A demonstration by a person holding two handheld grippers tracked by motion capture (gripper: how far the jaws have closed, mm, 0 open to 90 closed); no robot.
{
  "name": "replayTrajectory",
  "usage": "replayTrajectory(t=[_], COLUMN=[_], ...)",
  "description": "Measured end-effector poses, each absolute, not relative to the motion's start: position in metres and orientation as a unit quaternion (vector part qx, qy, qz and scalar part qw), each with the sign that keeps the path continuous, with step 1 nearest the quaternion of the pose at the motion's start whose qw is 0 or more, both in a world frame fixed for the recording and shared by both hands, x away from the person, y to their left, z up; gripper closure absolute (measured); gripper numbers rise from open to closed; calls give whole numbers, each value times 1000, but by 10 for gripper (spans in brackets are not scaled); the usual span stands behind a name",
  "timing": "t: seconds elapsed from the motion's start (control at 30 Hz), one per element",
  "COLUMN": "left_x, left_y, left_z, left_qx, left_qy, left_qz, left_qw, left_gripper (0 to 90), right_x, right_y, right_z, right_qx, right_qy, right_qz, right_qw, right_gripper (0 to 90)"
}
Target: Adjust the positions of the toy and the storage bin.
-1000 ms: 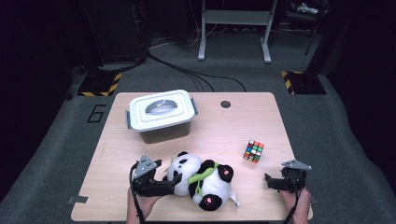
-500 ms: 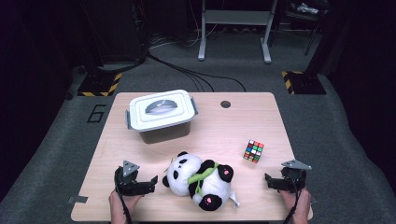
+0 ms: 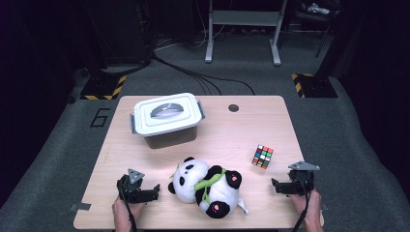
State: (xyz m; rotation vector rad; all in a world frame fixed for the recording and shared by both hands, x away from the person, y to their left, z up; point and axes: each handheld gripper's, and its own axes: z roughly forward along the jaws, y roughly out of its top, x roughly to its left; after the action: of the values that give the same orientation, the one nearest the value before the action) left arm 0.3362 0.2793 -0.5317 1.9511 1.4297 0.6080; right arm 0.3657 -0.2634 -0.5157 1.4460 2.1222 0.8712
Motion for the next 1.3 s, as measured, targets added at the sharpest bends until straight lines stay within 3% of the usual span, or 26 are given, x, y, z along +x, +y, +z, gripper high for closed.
replayTrajectory(t=[0.4,0.8,1.03,1.3], left_x=[337,337,337,337], left_y=[280,280,280,280], left_z=[-532,-532,-532,-532], left_qx=[743,743,743,743], left_qy=[541,541,541,541], left_qz=[230,230,230,229], left_qw=[320,320,320,320], left_gripper=[0,0,0,0], right_x=[402,437,446,447], right_y=[-236,-227,-224,-219], right_z=[-483,-481,-482,-486], right_qx=[450,418,415,417], right_qy=[809,825,832,836], right_qz=[314,328,323,313], right_qw=[211,191,178,174], right_gripper=[0,0,197,315])
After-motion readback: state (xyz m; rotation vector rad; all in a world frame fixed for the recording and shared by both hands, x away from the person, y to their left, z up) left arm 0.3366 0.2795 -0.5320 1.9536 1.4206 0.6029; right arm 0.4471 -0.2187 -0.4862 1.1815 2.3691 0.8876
